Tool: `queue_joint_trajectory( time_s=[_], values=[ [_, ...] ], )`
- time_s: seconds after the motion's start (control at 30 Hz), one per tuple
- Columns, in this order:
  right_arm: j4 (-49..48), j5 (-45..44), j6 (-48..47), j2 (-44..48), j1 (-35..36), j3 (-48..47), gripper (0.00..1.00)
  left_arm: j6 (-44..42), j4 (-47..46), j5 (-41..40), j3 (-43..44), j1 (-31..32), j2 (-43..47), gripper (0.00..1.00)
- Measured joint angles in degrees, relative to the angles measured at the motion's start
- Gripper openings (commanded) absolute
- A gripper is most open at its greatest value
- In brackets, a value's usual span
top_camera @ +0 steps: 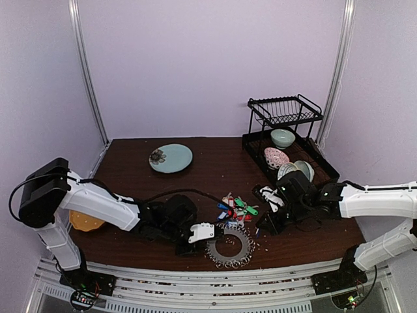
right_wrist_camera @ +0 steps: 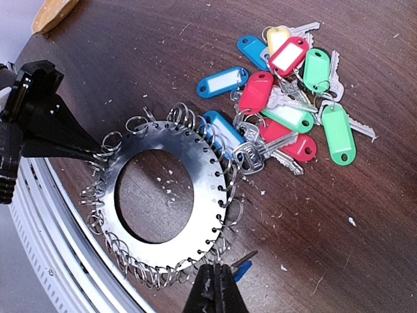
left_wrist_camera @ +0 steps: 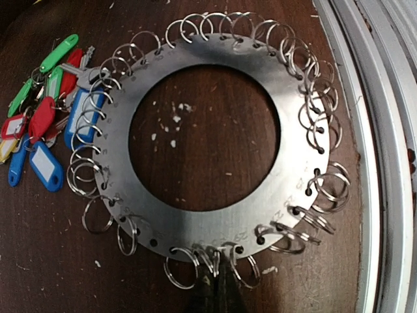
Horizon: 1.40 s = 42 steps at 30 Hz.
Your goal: Put the keys on the keyring
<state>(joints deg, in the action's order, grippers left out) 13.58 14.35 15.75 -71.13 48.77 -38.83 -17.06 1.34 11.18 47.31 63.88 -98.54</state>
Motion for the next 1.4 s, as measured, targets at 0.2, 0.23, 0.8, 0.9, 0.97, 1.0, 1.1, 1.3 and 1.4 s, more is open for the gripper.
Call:
queue_joint_trajectory(
  time_s=[0.2,0.23,0.8,0.9,0.97,1.0,1.1,1.3,1.4],
  values=[
    [0.13,-0.02,0.00,0.00,0.00,-0.02,0.00,0.61,0.09,-3.89,-0.83,0.11,4.76,0.00],
    [0.24,-0.02,-0.07,0.07,0.00,-0.07,0.00,0.66,0.07,-4.61,-1.16,0.09,6.36,0.00],
    [1.14,-0.07,-0.37,0.70,0.00,-1.38,0.00,-7.04,22.32,-23.34,6.88,0.20,25.83,0.00],
    [1.14,-0.07,-0.37,0.70,0.00,-1.42,0.00,-8.87,28.98,-25.92,12.20,0.20,24.92,0.00],
    [1.14,-0.07,-0.37,0.70,0.00,-1.42,0.00,-10.21,31.36,-26.40,14.03,0.20,24.59,0.00],
    [1.14,-0.07,-0.35,0.70,0.00,-1.42,0.00,-10.84,32.20,-26.16,14.53,0.20,24.24,0.00],
    [1.05,-0.09,-0.35,0.70,0.00,-1.42,0.00,-11.98,33.20,-23.19,14.82,0.33,20.98,0.00],
    [1.11,-0.11,-0.35,0.70,0.00,-1.42,0.00,-12.81,24.11,-16.13,15.30,3.39,12.41,0.00],
    [1.22,-0.15,-0.35,0.74,0.00,-1.42,0.00,-12.68,21.07,-9.81,15.17,5.11,9.03,0.00]
  ],
)
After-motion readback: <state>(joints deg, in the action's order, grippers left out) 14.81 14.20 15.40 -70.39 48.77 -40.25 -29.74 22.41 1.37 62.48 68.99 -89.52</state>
